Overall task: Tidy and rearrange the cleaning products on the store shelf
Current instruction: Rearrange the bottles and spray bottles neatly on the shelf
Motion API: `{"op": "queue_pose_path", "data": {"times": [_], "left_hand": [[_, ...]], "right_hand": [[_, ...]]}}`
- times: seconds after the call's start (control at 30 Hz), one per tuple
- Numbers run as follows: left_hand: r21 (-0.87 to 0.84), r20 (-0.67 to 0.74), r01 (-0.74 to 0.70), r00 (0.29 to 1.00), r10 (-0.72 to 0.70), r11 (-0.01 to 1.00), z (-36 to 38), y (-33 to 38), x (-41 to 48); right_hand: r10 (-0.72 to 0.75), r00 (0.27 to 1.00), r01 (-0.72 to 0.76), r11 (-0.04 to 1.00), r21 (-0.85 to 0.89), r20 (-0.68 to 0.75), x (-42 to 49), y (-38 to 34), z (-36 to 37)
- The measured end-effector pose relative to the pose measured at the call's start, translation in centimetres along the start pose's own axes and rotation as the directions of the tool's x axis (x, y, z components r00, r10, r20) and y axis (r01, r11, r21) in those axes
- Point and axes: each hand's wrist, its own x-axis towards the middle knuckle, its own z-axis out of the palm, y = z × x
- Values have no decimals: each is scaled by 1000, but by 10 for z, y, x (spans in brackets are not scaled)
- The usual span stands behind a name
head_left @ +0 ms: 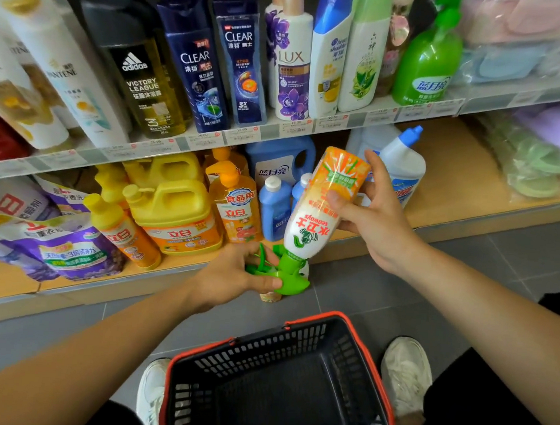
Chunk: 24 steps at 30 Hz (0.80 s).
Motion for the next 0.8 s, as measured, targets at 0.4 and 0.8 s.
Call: {"op": "queue_pose_path", "data": {"times": [0.4, 0.8], "left_hand": [[-598, 207, 150, 978, -29, 787, -18, 51, -10], [-639, 106, 46, 994, 28, 768, -1, 69, -12]], "right_hand": [[436, 896, -418, 893, 167, -86, 8, 3, -23], [244, 886, -152, 956, -249, 394, -24, -28, -12]]}}
